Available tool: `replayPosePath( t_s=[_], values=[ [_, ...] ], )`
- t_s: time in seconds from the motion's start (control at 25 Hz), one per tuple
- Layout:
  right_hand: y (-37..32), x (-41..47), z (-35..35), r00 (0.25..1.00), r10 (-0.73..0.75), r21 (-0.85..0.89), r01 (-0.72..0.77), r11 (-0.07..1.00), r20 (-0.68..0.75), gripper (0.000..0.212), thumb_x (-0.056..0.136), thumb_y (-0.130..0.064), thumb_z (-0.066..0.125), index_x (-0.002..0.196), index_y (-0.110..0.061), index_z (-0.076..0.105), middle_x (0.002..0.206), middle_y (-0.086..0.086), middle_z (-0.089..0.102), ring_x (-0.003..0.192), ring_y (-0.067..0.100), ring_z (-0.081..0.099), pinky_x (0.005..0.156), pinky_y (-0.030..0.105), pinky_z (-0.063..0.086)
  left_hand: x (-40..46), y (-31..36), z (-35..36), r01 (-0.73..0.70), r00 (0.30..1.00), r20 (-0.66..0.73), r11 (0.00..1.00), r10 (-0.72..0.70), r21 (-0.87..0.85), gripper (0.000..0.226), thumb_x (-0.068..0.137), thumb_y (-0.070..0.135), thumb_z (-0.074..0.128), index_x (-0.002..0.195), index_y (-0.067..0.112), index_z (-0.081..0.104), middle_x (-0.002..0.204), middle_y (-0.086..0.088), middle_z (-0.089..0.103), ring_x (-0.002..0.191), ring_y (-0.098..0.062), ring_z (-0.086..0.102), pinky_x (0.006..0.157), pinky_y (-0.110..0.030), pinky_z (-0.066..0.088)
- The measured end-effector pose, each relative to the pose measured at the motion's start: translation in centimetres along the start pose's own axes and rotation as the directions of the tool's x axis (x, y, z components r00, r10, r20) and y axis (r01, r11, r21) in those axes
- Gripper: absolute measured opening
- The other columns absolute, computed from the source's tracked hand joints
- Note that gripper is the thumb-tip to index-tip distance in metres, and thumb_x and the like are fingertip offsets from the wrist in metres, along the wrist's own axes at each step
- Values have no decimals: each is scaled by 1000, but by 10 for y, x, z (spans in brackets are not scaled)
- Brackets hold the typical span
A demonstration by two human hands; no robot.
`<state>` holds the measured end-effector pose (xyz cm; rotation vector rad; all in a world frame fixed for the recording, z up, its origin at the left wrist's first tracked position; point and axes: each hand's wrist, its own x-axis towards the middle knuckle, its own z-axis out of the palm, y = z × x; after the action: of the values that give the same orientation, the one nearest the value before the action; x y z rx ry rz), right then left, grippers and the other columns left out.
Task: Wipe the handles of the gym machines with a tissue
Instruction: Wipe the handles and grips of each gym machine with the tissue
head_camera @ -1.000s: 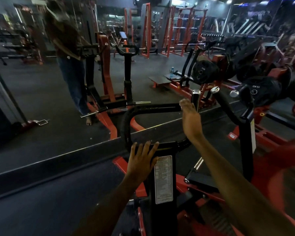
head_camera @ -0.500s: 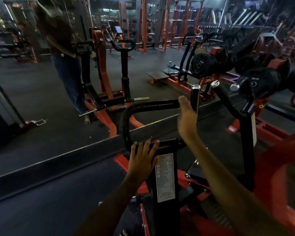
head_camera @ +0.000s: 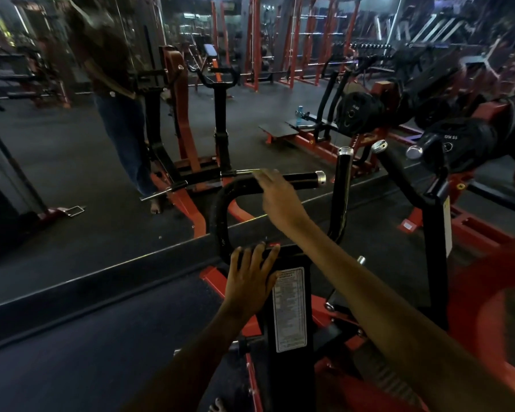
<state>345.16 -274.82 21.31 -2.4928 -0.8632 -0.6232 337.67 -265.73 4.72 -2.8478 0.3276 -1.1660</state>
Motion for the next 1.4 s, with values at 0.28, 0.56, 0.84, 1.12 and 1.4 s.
replayPosePath(
  t_s=[0.28,0.56,0.84,1.12,1.4],
  values=[
    [60,1,-23,936,324,-13,-329,944,-135,37,86,7,51,120,-5,56,123,13,55,114,22,53,94,21,41,-4,2,-1,12,1000,18,999,-11,-36,52,94,43,36,140,18,41,126,-12,52,106,-28,51,101,-47,31],
    [54,-22,12,968,-237,-119,227,966,-77,63,82,7,12,141,0,35,148,19,32,139,30,24,118,27,3,-4,1,-1,5,998,60,999,-2,-38,54,94,44,33,140,18,39,124,-13,58,105,-29,50,101,-47,30],
    [35,-25,31,970,-242,-122,238,964,-23,62,82,3,16,141,0,30,145,21,37,137,23,21,117,27,-1,0,-1,-1,10,999,54,1000,-8,-28,53,94,44,34,140,18,39,123,-12,59,106,-28,49,100,-47,30],
    [65,-50,20,940,141,26,-140,990,-310,57,84,18,41,138,0,39,146,18,37,137,32,33,115,40,23,-4,1,-4,37,992,126,998,-29,-60,53,95,44,32,141,19,38,124,-12,58,105,-29,56,102,-47,30],
    [63,54,-63,810,423,-433,-237,870,406,13,91,-7,48,91,-4,61,104,13,61,90,24,58,81,35,48,-7,2,-13,54,987,156,995,-41,-84,51,94,42,35,140,19,43,126,-10,57,107,-27,55,105,-46,29]
  ],
)
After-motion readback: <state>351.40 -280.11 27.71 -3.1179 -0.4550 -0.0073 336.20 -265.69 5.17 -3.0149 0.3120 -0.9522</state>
